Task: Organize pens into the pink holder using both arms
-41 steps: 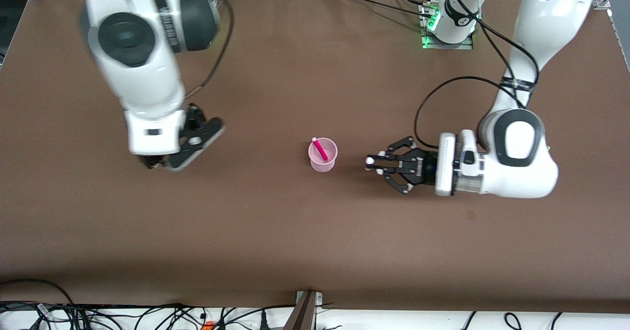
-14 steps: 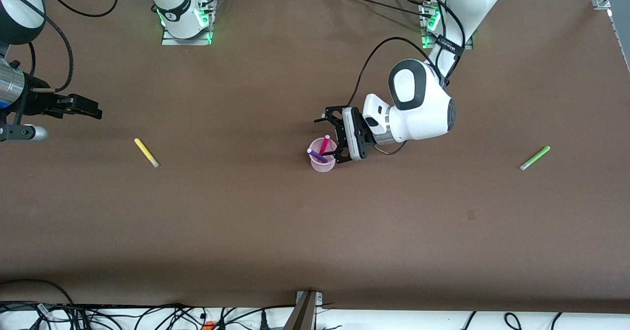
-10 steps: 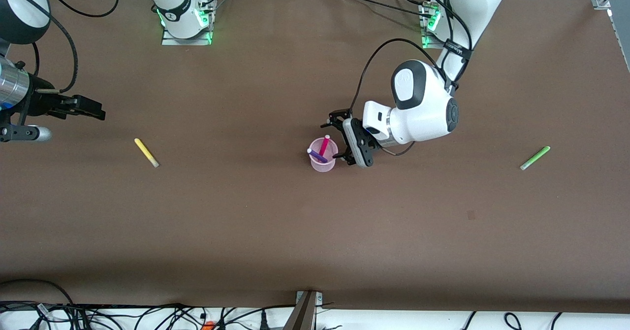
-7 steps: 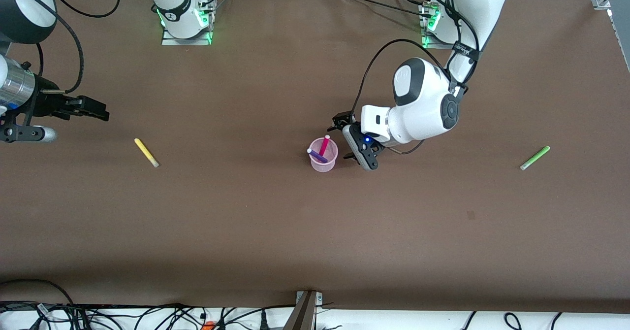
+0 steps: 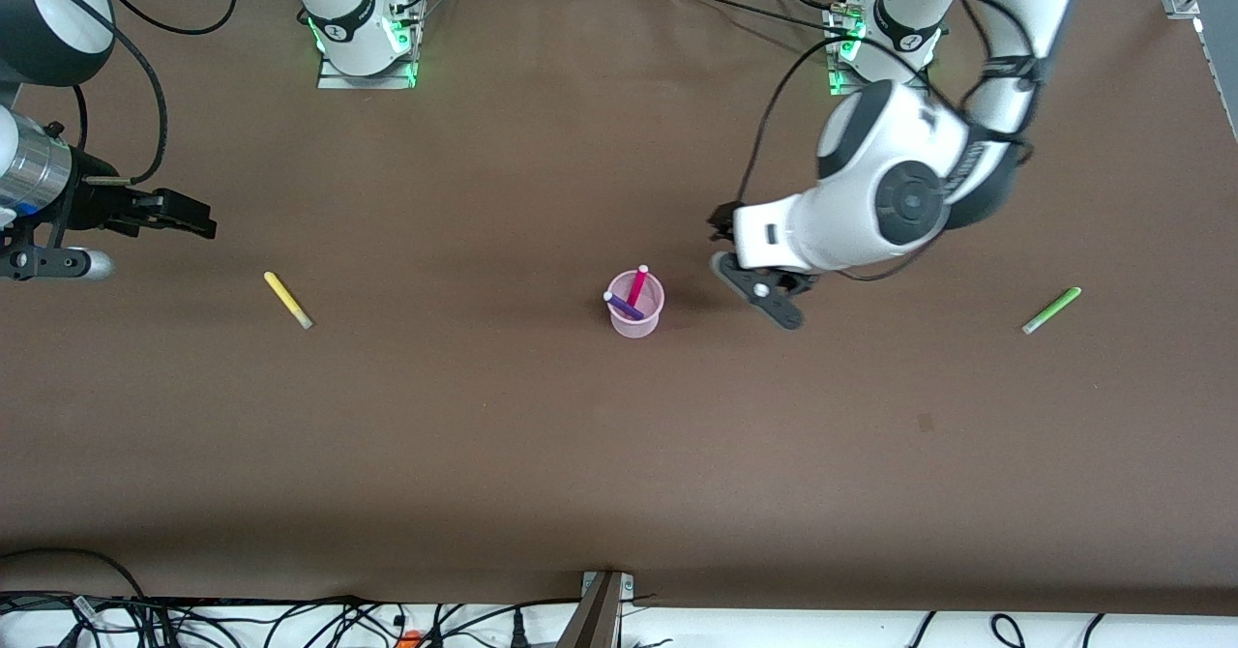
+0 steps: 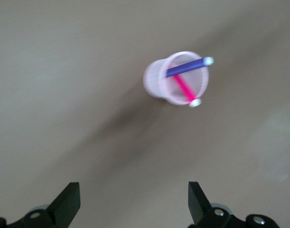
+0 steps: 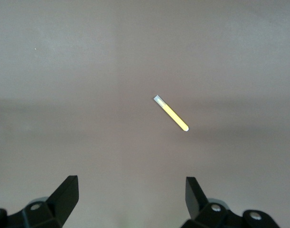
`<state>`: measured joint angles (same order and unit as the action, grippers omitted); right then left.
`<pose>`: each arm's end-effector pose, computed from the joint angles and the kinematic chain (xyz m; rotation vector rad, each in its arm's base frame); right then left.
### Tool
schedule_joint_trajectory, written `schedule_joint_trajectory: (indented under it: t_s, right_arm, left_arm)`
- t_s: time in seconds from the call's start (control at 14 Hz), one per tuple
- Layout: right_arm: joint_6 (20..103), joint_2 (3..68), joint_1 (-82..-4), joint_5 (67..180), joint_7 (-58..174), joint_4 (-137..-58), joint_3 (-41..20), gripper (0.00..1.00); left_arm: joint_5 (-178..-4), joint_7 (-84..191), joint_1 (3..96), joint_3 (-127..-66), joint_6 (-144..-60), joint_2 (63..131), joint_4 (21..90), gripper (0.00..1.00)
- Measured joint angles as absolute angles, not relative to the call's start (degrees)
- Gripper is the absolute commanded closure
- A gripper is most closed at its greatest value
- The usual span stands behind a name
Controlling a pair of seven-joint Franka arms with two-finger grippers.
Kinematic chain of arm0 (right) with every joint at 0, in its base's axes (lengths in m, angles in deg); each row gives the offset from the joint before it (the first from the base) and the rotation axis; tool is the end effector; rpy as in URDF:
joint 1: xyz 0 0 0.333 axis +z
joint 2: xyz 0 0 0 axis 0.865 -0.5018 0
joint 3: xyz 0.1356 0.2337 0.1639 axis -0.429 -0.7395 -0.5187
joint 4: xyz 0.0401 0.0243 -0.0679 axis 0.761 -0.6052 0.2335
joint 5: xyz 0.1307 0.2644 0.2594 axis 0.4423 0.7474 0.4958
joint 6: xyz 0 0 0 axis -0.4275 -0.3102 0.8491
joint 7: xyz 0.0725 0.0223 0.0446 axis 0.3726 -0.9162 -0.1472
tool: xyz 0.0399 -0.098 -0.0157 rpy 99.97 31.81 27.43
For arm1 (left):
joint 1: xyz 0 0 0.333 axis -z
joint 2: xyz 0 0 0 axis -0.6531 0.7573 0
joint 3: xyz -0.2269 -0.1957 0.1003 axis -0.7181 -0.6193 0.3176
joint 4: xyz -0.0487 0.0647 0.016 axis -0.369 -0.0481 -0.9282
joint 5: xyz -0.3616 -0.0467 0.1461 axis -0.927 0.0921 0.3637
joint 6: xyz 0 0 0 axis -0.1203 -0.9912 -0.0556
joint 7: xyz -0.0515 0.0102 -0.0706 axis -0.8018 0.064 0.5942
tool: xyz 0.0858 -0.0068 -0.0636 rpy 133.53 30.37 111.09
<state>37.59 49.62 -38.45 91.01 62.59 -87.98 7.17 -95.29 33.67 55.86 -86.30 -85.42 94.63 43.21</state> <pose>0.5949 0.0076 0.5447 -3.1181 0.0388 0.1831 0.6027 -0.2673 0.4233 2.7446 -0.8035 -0.2644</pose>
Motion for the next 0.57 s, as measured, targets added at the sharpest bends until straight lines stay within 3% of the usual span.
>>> schedule_joint_trajectory:
  t_s: [0.57]
  right_arm:
    - [38.6,49.6,-38.4,91.0,62.6,-88.0,7.2,0.01]
  left_arm:
    - [-79.6,35.3,44.1,-85.3,-66.5,93.4,26.1,0.00]
